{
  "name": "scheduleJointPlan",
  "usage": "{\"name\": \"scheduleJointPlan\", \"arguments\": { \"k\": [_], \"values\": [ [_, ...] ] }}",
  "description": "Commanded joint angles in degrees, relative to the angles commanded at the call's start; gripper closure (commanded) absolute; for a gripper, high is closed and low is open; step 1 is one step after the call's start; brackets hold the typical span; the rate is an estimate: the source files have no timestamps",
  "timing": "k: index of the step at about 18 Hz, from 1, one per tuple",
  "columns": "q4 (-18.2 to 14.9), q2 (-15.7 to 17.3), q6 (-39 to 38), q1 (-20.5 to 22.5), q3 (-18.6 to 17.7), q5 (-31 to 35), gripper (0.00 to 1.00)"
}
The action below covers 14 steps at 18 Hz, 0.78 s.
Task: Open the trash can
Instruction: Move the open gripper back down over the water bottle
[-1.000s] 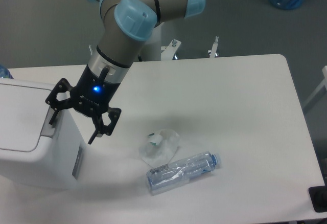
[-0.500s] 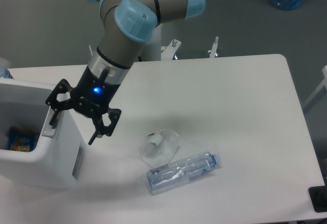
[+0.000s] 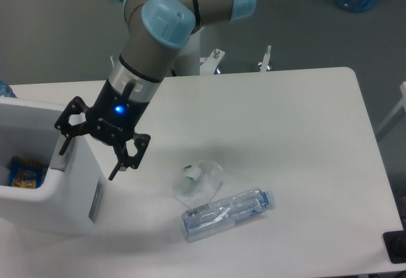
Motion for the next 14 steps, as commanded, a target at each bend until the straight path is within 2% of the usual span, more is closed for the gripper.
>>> {"name": "scheduleJointPlan", "arguments": {
  "k": [3,6,7,10,11,14],
  "values": [
    [0.44,-0.70,1.22,2.98,2.29,0.35,0.00],
    [0.18,-1.50,8.15,8.08,0.90,4.55,0.00],
    [0.26,-2.19,15.66,8.70,-0.59,9.36,0.00],
    [0.35,-8.16,22.91,11.24,0.45,20.78,0.00],
    [-0.08,-8.61,25.81,12.47,0.88,24.92,0.00],
    [-0.88,-10.10,33.29,14.50,2.20,27.16,0.00]
  ]
}}
